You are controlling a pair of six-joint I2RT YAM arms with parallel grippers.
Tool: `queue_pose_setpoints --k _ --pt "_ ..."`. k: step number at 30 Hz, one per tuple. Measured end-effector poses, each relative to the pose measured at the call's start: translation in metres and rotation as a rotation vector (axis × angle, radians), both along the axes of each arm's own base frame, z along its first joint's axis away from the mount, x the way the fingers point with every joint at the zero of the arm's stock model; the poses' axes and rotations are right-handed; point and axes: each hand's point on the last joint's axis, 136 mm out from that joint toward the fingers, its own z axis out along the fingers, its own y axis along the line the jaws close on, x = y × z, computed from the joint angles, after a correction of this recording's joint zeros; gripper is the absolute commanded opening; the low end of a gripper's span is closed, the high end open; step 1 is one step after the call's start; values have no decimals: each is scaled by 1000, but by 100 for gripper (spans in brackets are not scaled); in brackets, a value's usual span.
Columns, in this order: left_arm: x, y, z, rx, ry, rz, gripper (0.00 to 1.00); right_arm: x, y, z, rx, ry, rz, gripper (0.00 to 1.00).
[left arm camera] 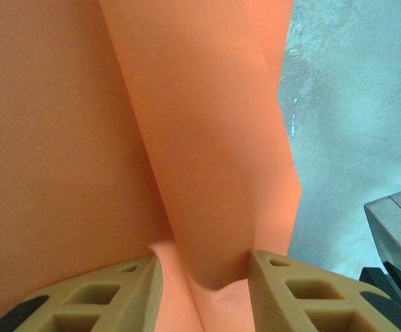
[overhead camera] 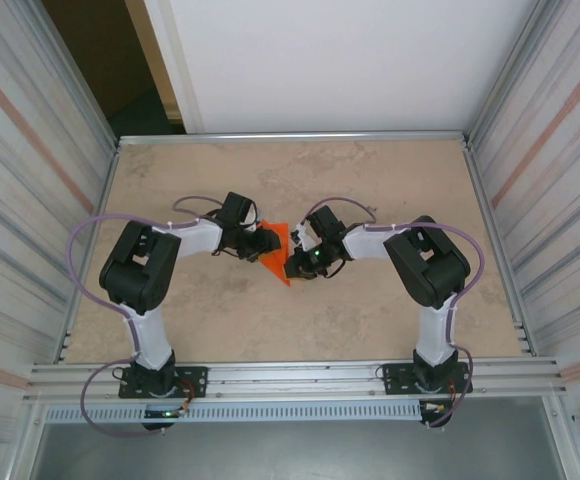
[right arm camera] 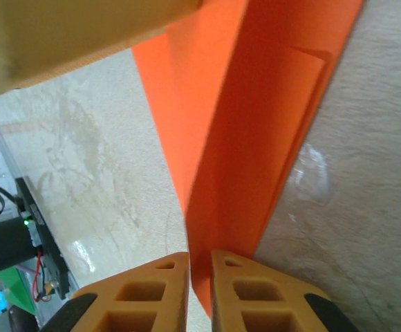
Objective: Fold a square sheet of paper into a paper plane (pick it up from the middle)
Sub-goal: Fourth fold the wing at the center of the table.
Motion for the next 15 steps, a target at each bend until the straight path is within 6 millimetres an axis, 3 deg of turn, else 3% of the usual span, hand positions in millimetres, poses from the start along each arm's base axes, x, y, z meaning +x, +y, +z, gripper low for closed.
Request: queue_pose_setpoints --k 8,15 --pt "0 0 -1 16 20 1 40 2 -2 -2 -23 -6 -18 18" --pt "0 2 -3 47 43 7 40 7 -9 9 -35 -55 -57 23"
